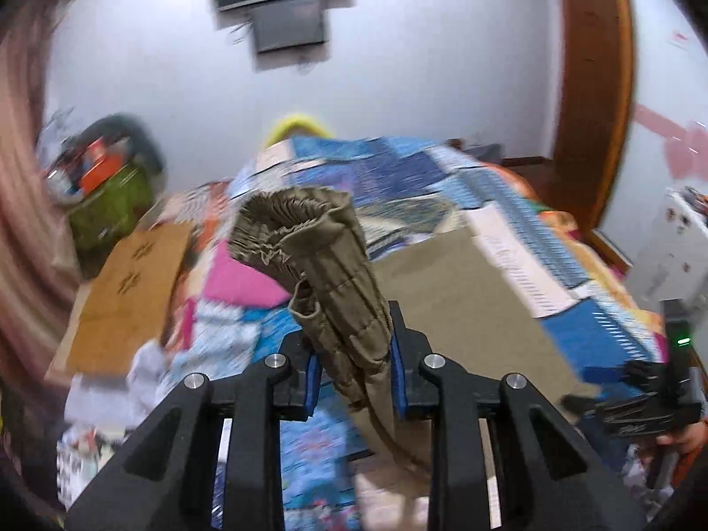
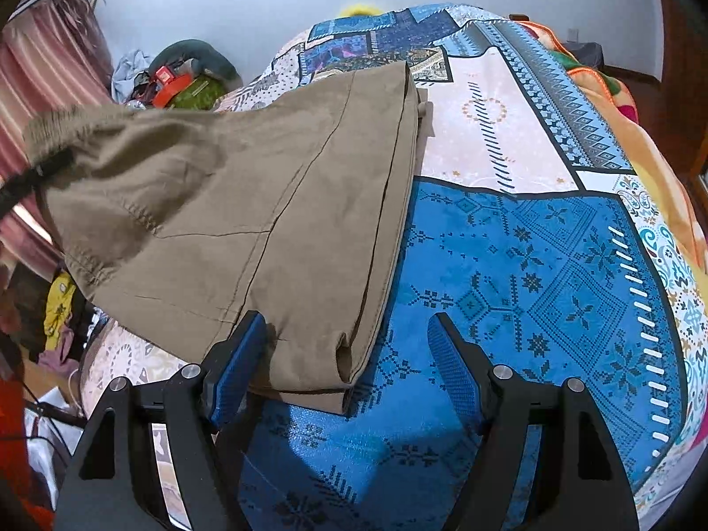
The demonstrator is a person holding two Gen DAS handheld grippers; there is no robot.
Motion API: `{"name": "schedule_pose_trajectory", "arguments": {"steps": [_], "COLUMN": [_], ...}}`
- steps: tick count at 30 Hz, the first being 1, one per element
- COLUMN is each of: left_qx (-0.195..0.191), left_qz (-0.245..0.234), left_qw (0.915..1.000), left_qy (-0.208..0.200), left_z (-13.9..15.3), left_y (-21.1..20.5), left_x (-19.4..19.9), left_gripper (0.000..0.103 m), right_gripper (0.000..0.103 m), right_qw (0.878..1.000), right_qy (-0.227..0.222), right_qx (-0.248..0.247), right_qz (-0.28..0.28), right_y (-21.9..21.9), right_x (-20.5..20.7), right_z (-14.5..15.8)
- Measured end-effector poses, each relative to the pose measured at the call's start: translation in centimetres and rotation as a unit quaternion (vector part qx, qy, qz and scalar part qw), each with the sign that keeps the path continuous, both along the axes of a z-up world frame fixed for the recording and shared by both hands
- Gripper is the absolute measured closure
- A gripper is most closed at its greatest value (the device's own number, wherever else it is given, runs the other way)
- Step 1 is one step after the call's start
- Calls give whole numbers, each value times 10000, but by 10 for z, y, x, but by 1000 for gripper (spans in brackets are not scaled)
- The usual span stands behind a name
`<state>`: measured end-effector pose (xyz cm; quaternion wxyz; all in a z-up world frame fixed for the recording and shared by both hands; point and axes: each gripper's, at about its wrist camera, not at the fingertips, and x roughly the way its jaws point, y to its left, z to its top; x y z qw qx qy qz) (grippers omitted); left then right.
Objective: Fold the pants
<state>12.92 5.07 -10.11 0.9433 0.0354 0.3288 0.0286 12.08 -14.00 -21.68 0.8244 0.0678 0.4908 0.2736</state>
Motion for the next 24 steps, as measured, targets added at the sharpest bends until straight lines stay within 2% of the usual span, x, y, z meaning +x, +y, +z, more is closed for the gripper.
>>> {"name": "schedule_pose_trajectory", "arguments": {"steps": [5, 10, 15, 20, 24], "left_qx": [-108, -292, -460, -372, -342], "left_qz": [-704, -1207, -1533, -1688, -1766], "left_qw": [9973, 9894, 9775, 9710, 9686], "left_qy": [171, 750, 1371, 1650, 1719], "left_z": [0, -28, -61, -83, -86], "left_y": [-48, -84, -104, -117, -121], "left_x": [21, 47, 60, 64, 61], "left_gripper": [79, 80, 80, 80, 78], "right_gripper": [31, 31, 31, 31, 31], "right_qw": [10000, 9999, 9999, 9997, 9993], "right_qy": [-37, -43, -56, -128, -202], "right_qx": [44, 80, 97, 25, -47], "right_qz": [-34, -55, -97, -194, -308], "right_y": [-2, -3, -3, -9, -18], "right_x": [-3, -5, -7, -10, -12], "right_z": [0, 0, 2, 7, 13]}}
